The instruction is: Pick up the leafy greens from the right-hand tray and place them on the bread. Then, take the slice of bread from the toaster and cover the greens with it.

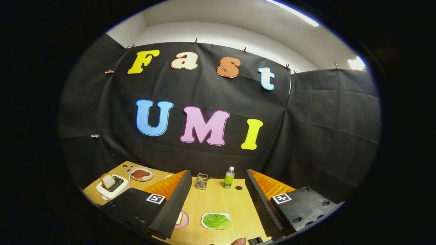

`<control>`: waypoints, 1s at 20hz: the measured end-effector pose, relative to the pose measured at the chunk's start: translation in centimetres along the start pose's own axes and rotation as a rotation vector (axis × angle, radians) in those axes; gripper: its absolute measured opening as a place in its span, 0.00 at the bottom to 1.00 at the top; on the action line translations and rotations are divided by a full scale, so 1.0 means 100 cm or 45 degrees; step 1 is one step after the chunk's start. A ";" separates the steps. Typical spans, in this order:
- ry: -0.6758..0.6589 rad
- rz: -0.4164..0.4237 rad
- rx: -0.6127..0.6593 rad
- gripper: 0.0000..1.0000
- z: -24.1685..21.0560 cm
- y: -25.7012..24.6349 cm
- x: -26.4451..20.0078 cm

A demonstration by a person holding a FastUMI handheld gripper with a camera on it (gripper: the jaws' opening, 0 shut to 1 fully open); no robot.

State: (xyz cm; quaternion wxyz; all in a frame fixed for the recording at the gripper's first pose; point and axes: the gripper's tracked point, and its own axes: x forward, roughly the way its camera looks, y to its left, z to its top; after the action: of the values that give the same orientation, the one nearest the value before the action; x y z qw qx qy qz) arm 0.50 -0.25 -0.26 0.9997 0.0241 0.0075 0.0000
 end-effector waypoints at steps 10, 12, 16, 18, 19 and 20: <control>0.071 0.071 -0.068 0.98 -0.014 0.007 0.013; 0.115 0.104 -0.110 0.98 -0.023 0.006 0.017; 0.268 0.217 -0.187 0.97 -0.068 0.004 0.027; 0.354 0.287 -0.210 0.96 -0.099 0.002 0.031; 0.390 0.298 -0.213 0.96 -0.115 -0.004 0.033; 0.424 0.321 -0.210 0.96 -0.130 -0.008 0.036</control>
State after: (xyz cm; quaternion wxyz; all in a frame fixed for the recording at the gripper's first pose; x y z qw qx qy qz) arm 3.87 -0.40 -13.38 0.9754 -0.0572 0.1692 0.1294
